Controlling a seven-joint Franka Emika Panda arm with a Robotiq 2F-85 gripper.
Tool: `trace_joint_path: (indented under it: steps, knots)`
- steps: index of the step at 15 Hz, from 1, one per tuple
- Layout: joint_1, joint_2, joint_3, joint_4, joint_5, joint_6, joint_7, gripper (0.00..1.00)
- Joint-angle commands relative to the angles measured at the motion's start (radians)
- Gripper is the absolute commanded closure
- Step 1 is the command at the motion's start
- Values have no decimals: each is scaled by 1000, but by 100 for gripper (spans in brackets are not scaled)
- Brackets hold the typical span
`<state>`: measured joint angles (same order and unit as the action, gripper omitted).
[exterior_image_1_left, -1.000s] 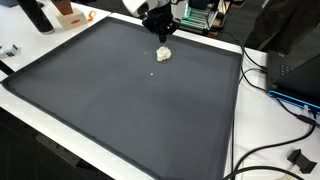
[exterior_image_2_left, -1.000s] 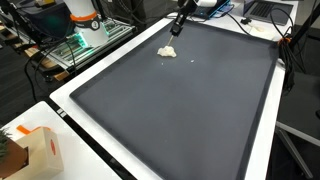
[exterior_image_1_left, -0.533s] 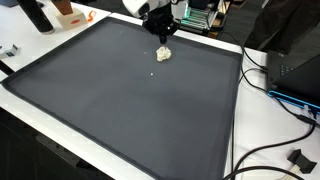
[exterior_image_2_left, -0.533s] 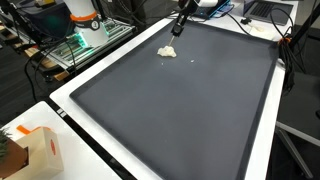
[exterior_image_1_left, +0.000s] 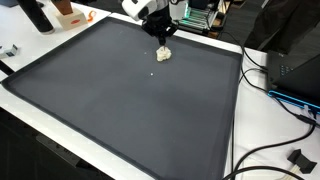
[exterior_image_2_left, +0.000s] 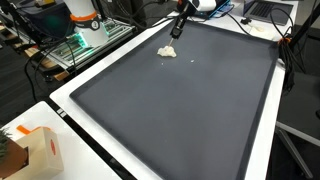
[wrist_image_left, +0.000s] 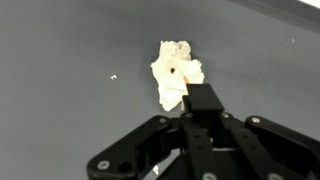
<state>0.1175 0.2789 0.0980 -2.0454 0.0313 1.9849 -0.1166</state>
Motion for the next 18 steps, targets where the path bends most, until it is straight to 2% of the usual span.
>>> trace_joint_path:
  steps: [1,18]
  knots:
    - [-18,2,13,-22,30,34,-41,97]
    - [-29,40,19,-26,34,67,-90,97]
